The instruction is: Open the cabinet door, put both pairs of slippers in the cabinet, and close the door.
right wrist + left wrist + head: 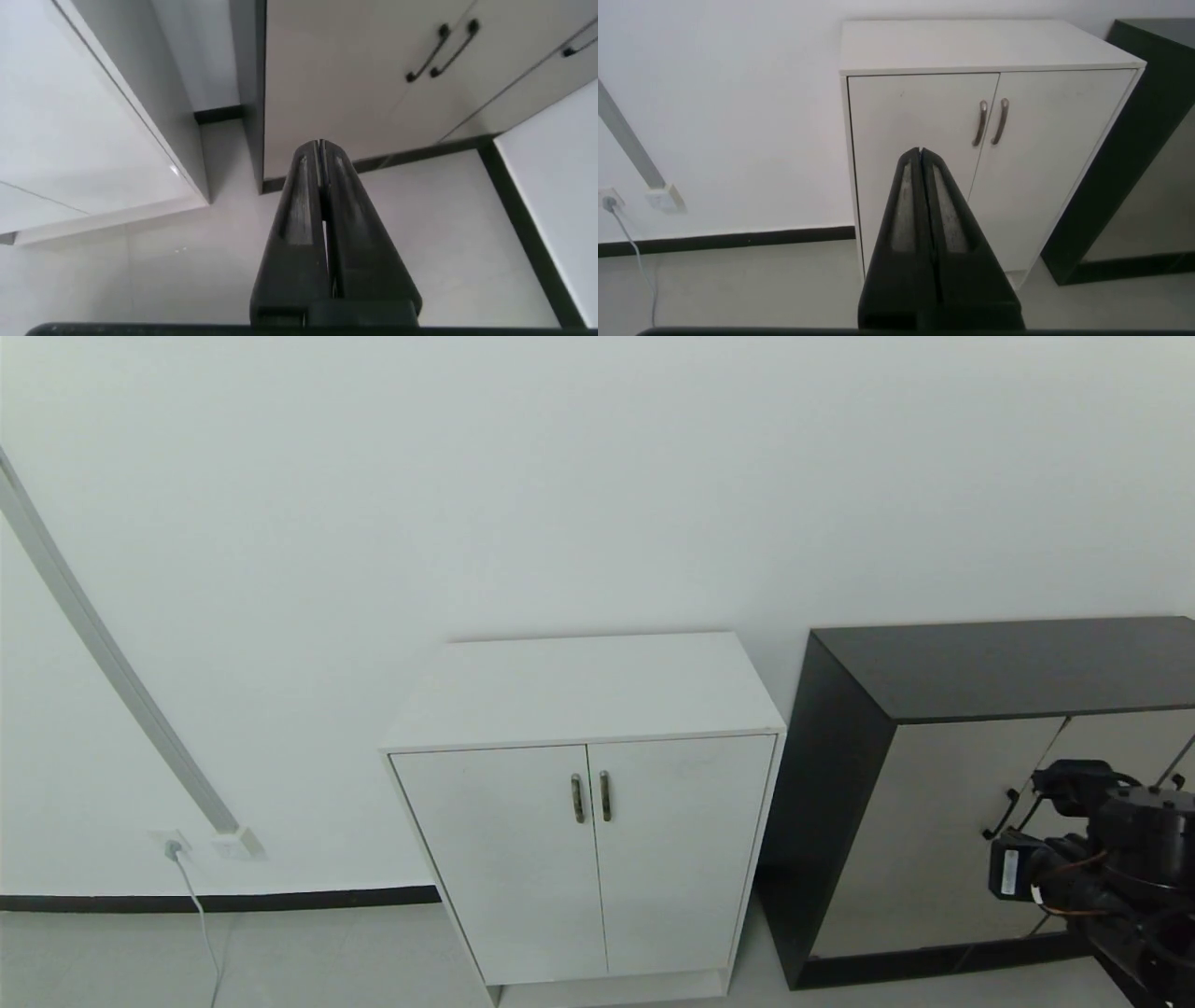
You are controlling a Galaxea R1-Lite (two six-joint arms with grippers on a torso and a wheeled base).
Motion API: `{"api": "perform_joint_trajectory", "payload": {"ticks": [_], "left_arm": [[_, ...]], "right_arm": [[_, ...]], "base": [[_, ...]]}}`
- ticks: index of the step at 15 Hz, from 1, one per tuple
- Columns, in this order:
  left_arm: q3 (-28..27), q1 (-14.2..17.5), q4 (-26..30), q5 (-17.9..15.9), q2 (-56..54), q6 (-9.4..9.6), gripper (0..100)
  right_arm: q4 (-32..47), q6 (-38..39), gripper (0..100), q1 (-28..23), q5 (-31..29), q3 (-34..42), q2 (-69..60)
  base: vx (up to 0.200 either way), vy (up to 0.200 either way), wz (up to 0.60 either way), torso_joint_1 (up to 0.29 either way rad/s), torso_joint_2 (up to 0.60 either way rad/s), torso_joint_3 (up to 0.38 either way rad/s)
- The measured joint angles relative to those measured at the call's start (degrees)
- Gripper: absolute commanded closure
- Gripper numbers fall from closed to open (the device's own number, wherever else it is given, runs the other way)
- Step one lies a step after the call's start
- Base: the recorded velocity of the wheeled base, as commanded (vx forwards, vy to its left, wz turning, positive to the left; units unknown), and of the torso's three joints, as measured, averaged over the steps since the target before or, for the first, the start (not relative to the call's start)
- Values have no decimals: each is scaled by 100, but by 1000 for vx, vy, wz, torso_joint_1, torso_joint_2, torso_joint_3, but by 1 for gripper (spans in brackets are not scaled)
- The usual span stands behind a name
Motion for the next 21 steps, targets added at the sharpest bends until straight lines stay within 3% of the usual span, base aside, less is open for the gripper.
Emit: {"api": "perform_joint_trajectory", "payload": {"ticks": [6,10,16,21], "left_arm": [[-5,-5,0,0,0,-2,100],[-7,0,0,0,0,-2,100],[-5,-5,0,0,0,0,100],[-5,0,2,-6,0,0,100]], "right_arm": [[202,-182,100,-4,324,1097,-1469],[1724,-206,100,-4,685,1208,-2636],[4774,-350,100,13,1432,1206,-4926],[5937,-357,100,55,1994,1215,-5820]], "base": [[0,0,0,0,0,0],[0,0,0,0,0,0],[0,0,0,0,0,0],[0,0,0,0,0,0]]}}
